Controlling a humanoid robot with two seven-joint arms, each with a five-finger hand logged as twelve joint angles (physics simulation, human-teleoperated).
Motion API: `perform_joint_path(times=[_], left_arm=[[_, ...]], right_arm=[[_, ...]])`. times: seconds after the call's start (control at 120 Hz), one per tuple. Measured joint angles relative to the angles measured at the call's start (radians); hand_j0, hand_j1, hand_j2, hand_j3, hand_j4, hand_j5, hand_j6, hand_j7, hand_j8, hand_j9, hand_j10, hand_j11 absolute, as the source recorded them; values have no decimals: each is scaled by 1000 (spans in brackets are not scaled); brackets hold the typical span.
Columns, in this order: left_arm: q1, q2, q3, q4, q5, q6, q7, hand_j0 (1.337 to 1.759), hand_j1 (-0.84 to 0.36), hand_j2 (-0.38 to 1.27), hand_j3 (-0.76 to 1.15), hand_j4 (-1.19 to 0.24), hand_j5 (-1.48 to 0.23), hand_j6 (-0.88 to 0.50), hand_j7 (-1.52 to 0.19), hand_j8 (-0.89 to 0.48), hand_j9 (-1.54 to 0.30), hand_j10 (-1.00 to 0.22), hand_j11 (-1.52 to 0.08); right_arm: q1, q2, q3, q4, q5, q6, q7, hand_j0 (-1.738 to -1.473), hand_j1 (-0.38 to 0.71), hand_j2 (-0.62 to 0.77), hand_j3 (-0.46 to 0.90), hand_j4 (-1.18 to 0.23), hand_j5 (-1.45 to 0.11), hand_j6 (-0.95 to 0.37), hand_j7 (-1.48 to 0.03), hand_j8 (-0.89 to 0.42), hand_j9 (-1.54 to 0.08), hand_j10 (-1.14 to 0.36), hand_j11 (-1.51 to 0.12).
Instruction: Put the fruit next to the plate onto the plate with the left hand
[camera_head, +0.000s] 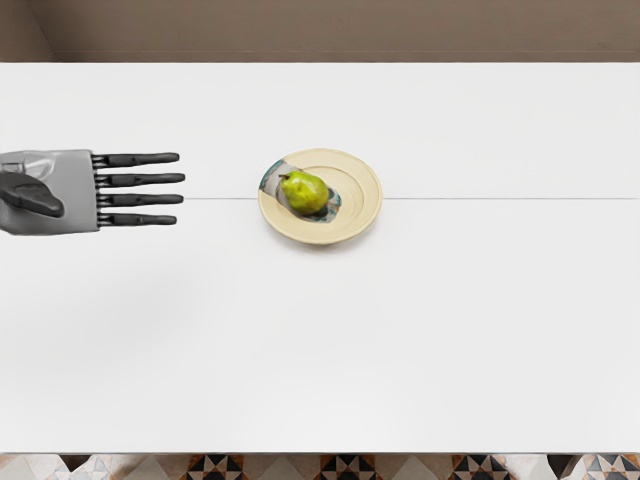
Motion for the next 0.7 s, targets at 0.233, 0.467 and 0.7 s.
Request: perform_joint_path(times=[0.233,0.467,0.7], left_arm=[[0,0,0,0,-4,-6,0,1658,347,-2,0,8,1,9,1,8,0,6,0],[0,0,0,0,-4,-7,0,1658,347,-2,0,8,1,9,1,8,0,6,0],[0,0,0,0,-4,-7,0,1658,347,-2,0,8,1,9,1,8,0,6,0]], right_arm=[[0,0,0,0,0,0,0,-1658,-310,-7,0,-33,-43,-33,-43,-33,-43,-33,-43],[0,0,0,0,0,0,0,-1658,-310,-7,0,-33,-43,-33,-43,-33,-43,-33,-43],[0,0,0,0,0,0,0,-1658,-310,-7,0,-33,-43,-33,-43,-33,-43,-33,-43]])
